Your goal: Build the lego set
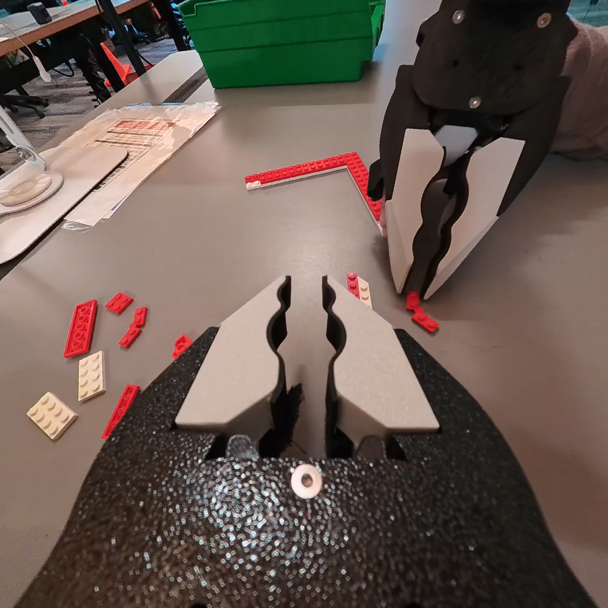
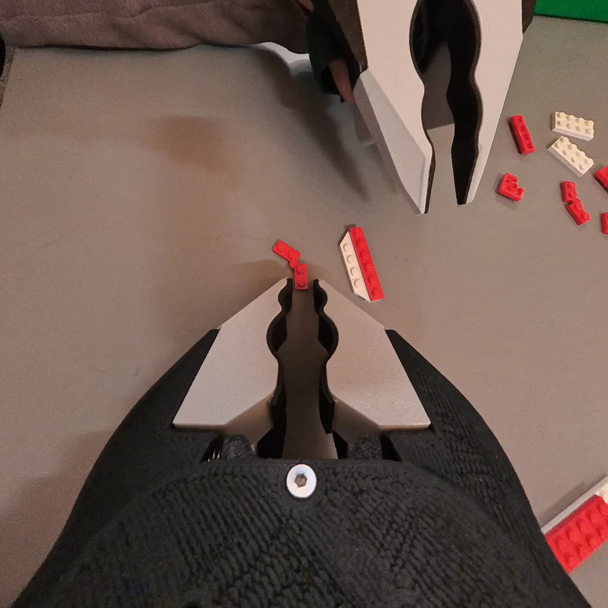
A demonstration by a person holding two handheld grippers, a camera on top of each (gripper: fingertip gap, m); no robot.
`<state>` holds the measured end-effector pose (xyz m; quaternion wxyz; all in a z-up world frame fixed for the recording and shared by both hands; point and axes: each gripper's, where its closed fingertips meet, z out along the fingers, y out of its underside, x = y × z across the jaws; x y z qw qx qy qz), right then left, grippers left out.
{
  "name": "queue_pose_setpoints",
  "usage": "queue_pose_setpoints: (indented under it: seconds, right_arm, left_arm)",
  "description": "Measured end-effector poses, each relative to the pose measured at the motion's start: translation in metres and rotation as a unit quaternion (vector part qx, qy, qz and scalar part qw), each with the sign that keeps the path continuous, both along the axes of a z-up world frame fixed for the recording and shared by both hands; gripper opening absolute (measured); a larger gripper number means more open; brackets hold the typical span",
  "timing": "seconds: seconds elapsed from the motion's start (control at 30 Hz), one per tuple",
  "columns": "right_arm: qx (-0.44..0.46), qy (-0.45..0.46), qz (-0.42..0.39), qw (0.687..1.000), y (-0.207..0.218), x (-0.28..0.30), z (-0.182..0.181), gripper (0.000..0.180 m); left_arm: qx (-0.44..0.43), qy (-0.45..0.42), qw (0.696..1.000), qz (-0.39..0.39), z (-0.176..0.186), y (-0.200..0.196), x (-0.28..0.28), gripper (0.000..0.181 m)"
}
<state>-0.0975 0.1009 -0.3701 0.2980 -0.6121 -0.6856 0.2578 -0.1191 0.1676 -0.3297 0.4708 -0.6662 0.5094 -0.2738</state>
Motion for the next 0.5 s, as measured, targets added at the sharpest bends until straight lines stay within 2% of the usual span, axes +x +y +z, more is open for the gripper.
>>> queue_pose_setpoints:
  seconds: [0.03, 0.5]
  right_arm:
    - [0.001, 0.0, 0.0, 1.0, 0.0, 0.0, 0.0001, 0.011]
    - [-0.003, 0.003, 0.008, 1.0, -0.0026, -0.0014, -0.0001, 0.01]
  left_arm:
    - [0.0, 0.0, 1.0, 0.0, 0.0001, 0.0, -0.0001, 0.017]
    - [-0.002, 0.001, 1.0, 0.0, -0.0016, 0.0002, 0.0001, 0.016]
